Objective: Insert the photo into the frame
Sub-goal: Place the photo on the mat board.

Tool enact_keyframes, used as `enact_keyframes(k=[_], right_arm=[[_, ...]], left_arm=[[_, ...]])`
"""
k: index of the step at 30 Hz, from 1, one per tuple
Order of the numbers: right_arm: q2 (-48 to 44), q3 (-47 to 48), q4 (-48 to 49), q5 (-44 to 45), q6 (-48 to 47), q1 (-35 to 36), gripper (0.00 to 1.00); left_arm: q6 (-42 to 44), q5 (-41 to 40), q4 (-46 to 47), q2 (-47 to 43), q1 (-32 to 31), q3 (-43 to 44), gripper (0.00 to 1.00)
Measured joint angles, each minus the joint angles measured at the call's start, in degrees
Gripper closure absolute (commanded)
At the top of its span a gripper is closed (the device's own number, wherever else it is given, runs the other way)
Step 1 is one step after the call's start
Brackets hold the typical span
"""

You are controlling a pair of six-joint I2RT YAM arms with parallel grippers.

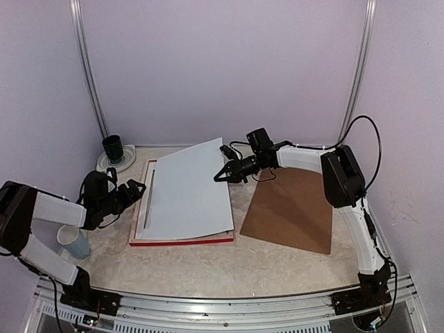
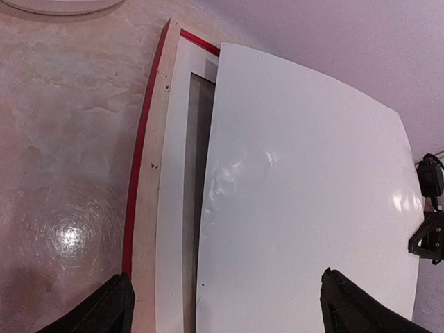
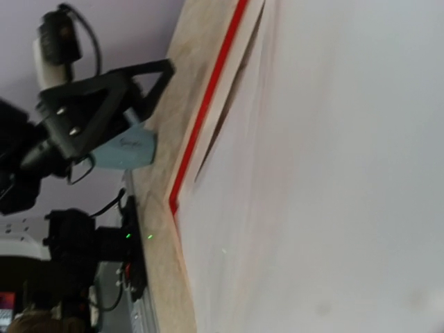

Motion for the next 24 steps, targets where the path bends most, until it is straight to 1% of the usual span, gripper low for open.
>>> enact_keyframes(k=[4, 10, 20, 24], right_arm=[[2.4, 0.5, 1.4, -2.9, 1.0, 0.0, 1.0], [6.0, 2.8, 2.4, -5.0, 2.4, 0.0, 1.0], [6.6, 5.8, 3.0, -4.8, 1.8, -0.2, 1.0], [6.6, 5.9, 3.0, -4.1, 0.8, -0.3, 1.0]], left_arm=[[0.0, 1.0, 1.3, 2.6, 0.6, 0.0, 0.07], [0.2, 2.8, 3.4, 6.4, 0.7, 0.0, 0.06], [-0.1, 4.5, 6.2, 9.5, 1.7, 0.0, 0.04], [-0.8, 5.7, 8.0, 10.4, 2.7, -0.4, 0.05]])
